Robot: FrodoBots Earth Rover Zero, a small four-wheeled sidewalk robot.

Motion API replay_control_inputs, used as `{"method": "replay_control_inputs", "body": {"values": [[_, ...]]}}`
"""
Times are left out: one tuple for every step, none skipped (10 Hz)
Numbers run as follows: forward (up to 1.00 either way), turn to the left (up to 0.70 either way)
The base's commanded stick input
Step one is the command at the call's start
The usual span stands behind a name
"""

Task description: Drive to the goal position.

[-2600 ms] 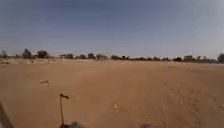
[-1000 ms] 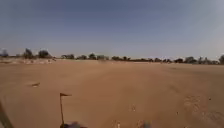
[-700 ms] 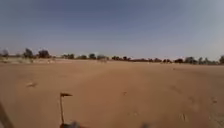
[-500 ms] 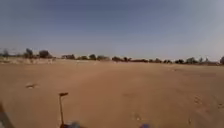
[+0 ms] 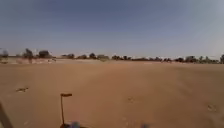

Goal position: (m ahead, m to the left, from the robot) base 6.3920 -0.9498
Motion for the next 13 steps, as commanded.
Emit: {"method": "replay_control_inputs", "body": {"values": [[0.50,0.00],[0.50,-0.04],[0.50,-0.10],[0.50,0.00],[0.50,0.00],[0.50,0.00],[0.50,0.00],[0.50,0.00],[0.50,0.00],[0.50,0.00],[0.50,0.00],[0.50,0.00],[0.50,0.00]]}}
